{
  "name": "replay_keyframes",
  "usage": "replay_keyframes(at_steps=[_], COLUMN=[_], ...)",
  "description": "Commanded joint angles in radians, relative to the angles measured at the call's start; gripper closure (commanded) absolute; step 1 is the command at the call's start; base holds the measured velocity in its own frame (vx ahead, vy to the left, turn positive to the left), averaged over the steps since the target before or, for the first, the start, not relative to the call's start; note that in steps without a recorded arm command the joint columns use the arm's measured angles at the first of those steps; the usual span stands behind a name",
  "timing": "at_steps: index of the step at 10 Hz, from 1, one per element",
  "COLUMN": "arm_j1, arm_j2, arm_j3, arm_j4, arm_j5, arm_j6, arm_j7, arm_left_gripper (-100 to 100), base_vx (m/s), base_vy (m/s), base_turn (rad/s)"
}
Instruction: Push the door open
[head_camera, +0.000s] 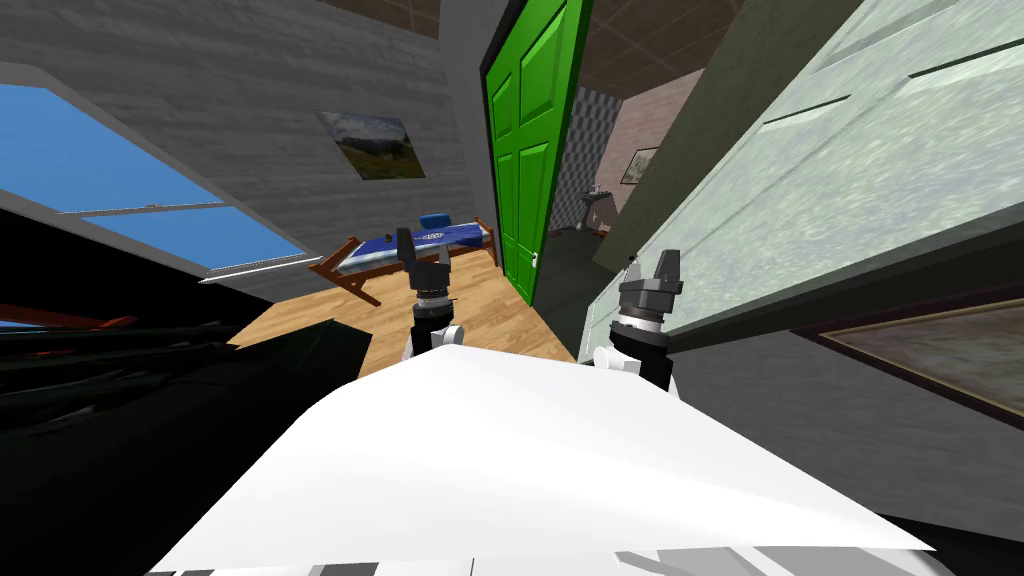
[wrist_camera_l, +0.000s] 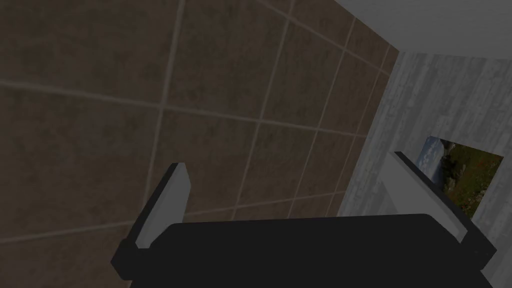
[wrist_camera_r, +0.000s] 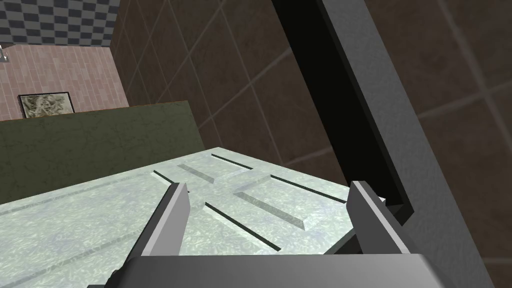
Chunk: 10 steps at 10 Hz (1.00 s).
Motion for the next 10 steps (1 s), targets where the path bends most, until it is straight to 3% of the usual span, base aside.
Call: replay_keyframes(at_steps=[1, 10], arm_j1=[-0.011, -0.074], arm_j2=[0.009, 0.043], arm_j3=[-0.002, -0.01], arm_j4=[0.033, 0.209], arm_j5=[0.001, 0.007], arm_j6=[-0.004, -0.028], arm_j7=[0.0, 0.001], arm_left_gripper=[-100, -100], base_vx=[0.054, 0.07], base_vy=[-0.065, 0.05], base_turn=[-0.108, -0.097])
